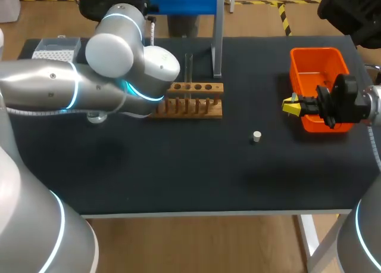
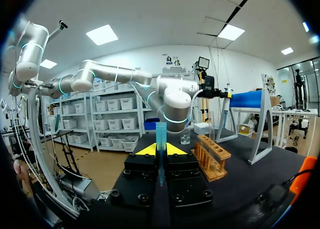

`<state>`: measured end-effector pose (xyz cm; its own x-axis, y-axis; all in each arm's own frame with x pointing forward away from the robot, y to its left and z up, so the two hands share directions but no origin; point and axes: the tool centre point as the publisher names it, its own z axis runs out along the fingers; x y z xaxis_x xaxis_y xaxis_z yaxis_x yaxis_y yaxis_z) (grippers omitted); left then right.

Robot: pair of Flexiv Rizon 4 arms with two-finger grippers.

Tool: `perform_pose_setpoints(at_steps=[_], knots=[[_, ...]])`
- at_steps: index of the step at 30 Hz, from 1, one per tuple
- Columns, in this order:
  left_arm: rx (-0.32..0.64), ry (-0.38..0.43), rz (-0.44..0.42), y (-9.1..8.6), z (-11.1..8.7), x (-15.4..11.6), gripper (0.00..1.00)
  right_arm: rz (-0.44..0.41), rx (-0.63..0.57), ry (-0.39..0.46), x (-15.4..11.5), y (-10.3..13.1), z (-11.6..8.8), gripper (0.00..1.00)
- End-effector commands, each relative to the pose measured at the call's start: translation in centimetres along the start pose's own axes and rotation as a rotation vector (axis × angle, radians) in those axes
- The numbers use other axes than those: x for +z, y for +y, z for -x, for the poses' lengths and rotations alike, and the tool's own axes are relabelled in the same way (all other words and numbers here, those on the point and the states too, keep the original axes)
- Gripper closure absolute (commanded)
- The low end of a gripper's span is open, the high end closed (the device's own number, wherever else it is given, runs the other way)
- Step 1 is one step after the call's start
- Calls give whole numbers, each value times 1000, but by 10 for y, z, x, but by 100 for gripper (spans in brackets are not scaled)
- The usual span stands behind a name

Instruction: Invert the test tube, pick up the pipette, mount the tip to pipette, aspirate from beaker and dispense into the tube, eject the tip, return the pipette, and cap with the stopper.

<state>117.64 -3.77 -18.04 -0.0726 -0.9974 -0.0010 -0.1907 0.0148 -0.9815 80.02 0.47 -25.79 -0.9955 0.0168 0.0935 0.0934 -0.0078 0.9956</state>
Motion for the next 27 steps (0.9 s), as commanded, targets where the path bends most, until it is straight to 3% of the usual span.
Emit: perform_pose_setpoints(at_steps=[1, 11, 20, 27], knots=[[6, 1, 11, -11, 2, -2, 100, 0, -1, 0, -1, 0, -1, 100], [14, 34, 11, -22, 0, -15, 100, 0, -1, 0, -1, 0, -1, 100], [72, 230, 27, -48, -8, -66, 100, 0, -1, 0, -1, 0, -1, 100], [88, 444, 30, -64, -24, -116, 100, 0, -1, 0, -1, 0, -1, 100]])
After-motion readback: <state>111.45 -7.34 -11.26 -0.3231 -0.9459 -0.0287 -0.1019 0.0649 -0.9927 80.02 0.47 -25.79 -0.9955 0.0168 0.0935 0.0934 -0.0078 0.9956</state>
